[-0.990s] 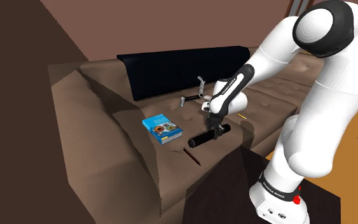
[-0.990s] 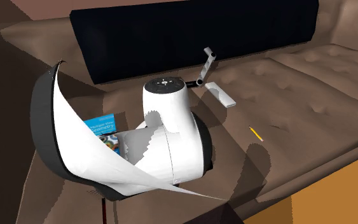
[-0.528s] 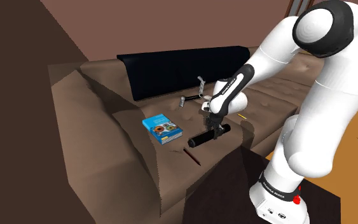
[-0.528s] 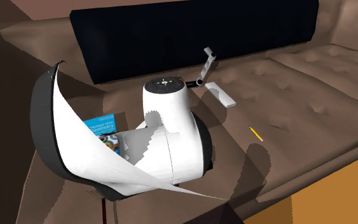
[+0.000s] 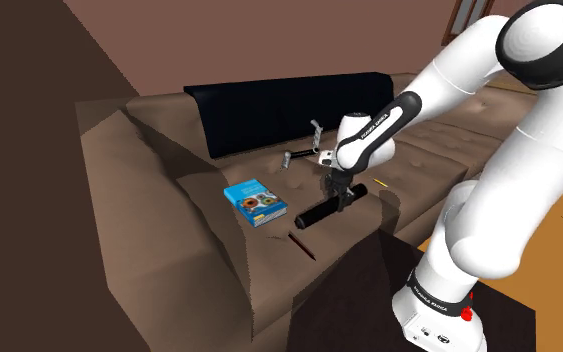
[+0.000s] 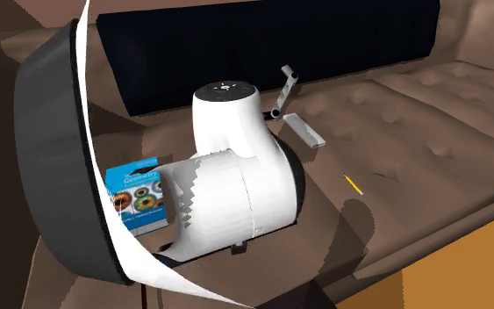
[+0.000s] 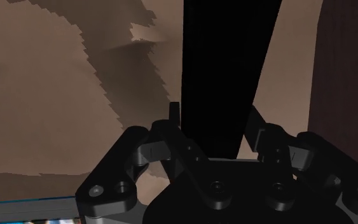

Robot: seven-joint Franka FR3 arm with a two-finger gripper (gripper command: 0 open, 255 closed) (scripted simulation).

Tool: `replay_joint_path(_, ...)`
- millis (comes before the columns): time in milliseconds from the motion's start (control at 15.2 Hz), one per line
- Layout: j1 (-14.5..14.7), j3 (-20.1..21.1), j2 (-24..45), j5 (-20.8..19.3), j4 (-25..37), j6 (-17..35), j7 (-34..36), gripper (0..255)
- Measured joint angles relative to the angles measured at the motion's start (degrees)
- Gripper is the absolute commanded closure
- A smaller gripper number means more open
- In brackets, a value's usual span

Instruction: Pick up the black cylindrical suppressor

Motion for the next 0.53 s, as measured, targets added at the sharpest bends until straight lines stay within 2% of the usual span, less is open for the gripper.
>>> replay_joint_path(528, -2.11, 1.99, -7.4, -4.01, 1.3, -8.29, 3.07, 255)
